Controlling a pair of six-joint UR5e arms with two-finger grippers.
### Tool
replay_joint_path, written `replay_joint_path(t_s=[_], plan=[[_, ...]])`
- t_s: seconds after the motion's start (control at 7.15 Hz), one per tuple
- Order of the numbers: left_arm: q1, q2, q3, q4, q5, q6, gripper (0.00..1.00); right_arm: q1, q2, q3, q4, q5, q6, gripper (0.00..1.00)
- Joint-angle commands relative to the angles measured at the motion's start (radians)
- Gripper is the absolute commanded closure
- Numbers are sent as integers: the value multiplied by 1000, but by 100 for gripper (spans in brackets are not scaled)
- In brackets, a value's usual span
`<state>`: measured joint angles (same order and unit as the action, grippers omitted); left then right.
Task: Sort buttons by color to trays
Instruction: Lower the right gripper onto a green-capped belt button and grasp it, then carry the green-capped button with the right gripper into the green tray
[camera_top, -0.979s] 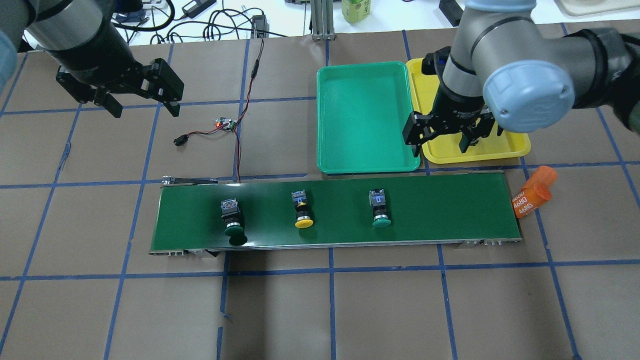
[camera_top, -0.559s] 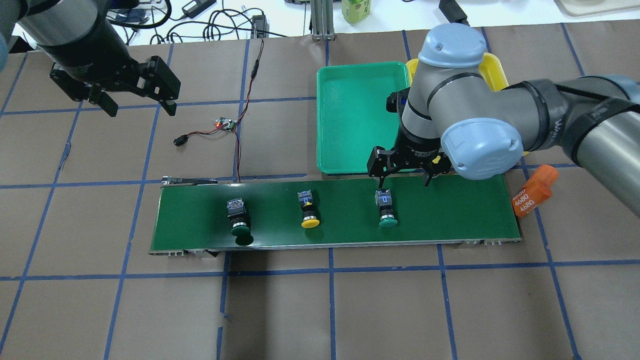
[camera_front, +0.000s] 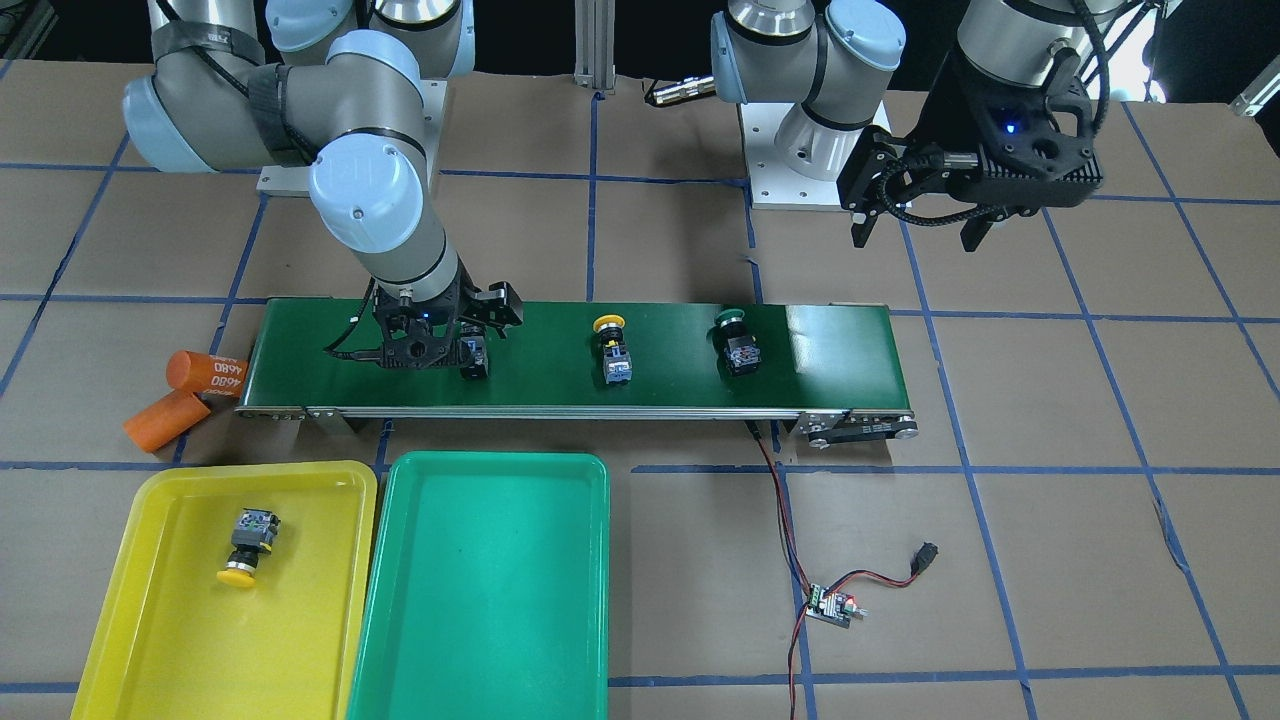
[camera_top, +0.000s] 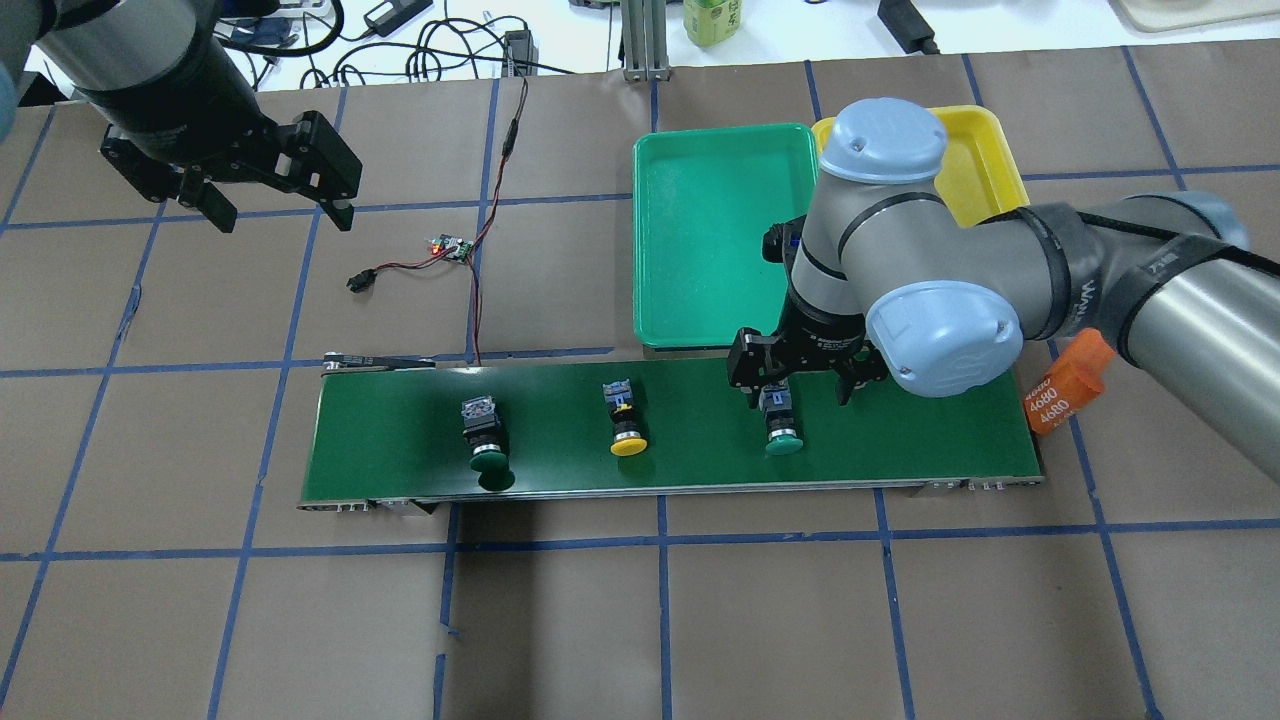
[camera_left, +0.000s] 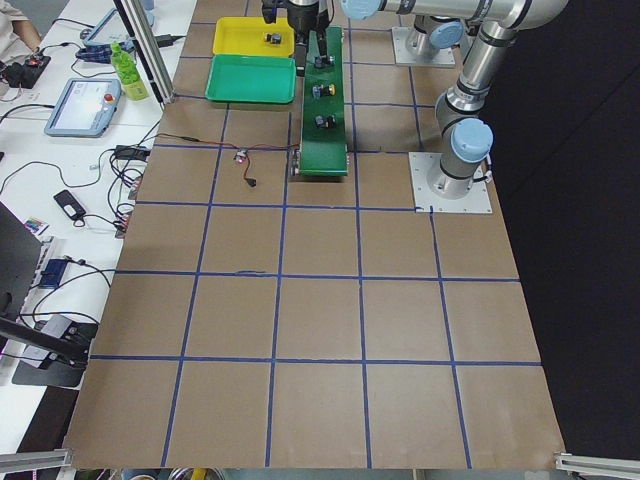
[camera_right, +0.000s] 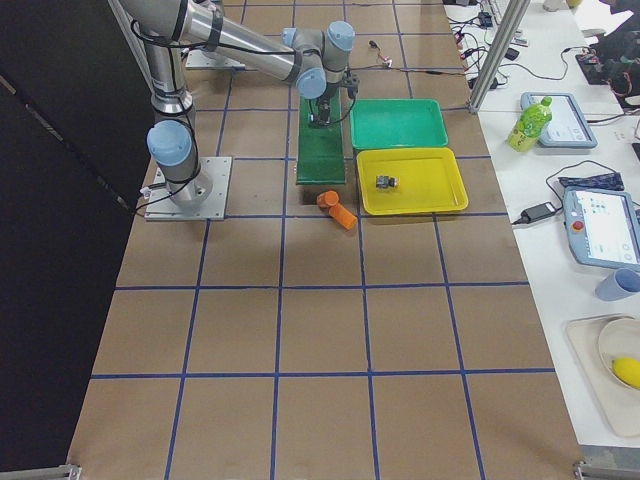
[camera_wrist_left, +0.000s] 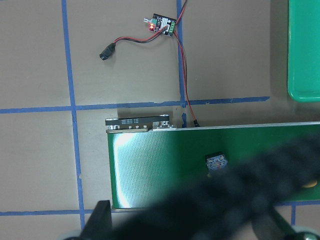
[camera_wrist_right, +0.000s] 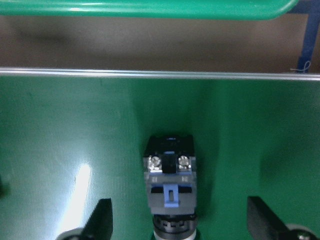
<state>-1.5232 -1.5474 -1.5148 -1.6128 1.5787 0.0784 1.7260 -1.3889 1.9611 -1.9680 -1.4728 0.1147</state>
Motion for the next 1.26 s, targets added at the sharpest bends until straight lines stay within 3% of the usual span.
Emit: replay_joint_path(t_s=[0.0,0.14,0.42,0.7,0.84,1.12], plan=[[0,-2,-1,1,-3,0,0,-5,7,7,-11,-7,0,74],[0,1,-1,-4,-2,-2,0,-5,2,9,3,-15,-1,100],[1,-2,10,-12,-5,-6,0,-8,-2,-20,-9,-14,-1,100],[1,-23,62,-56,0,-6,0,-26,10,-164,-18,-17,-1,100],[1,-28,82,-100,0,-6,0,-52,63,-256,-17,-18,-10,100],[0,-25,56,-93,4,9,0,-71,227,-336,-38,-12,-20,100]])
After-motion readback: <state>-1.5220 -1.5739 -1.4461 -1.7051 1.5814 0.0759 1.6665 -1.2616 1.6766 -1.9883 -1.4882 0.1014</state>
